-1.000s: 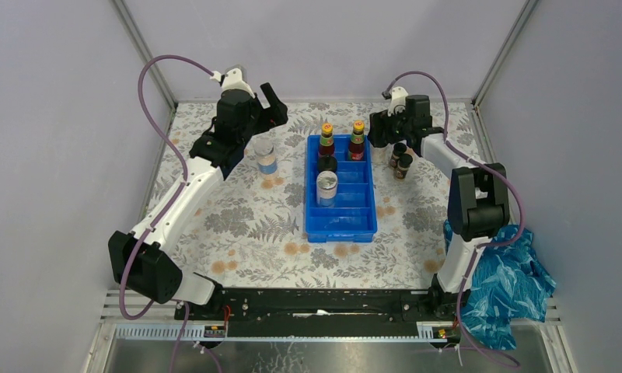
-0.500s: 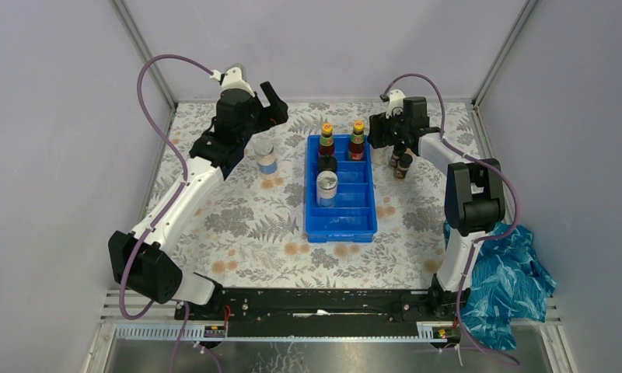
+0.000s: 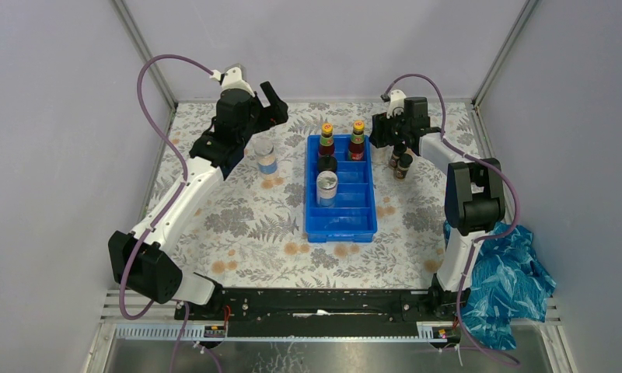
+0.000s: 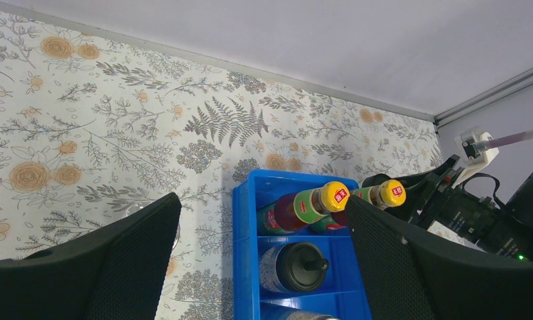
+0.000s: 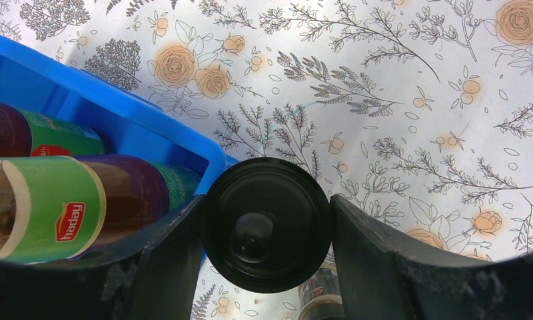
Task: Organize the condiment bottles
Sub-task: Pick up the bottle from the center of the board.
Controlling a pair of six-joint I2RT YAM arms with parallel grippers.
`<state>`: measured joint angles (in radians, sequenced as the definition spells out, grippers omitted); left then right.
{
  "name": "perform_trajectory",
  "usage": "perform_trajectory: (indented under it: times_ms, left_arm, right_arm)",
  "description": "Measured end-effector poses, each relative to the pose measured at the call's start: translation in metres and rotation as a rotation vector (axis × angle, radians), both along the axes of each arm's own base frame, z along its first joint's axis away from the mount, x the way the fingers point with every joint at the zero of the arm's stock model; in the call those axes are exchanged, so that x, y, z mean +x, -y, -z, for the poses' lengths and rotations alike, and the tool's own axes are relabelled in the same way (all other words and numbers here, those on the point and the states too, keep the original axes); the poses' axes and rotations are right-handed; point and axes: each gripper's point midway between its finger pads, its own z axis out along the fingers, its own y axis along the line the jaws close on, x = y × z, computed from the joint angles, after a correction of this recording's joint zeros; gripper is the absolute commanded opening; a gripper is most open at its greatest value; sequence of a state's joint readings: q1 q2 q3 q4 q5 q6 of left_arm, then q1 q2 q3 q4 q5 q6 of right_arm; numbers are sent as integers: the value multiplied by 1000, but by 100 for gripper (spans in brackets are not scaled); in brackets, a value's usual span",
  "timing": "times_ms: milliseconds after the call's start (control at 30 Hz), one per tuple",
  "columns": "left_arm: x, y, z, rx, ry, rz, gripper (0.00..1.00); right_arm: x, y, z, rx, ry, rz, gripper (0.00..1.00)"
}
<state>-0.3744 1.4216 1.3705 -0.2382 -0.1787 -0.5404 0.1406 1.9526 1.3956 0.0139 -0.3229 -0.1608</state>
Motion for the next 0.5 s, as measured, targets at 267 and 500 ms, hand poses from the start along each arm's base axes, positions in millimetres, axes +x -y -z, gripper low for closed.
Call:
perform_trajectory:
  times_ms: [267,500]
  left_arm:
    - [-1,0,0,0,0,0,97]
    - [-3,-1,-2,-2,5,0,97]
  right_arm:
    - [0,0,0,3,-2,8,0]
    - [2,2,-1,8,-5,32,0]
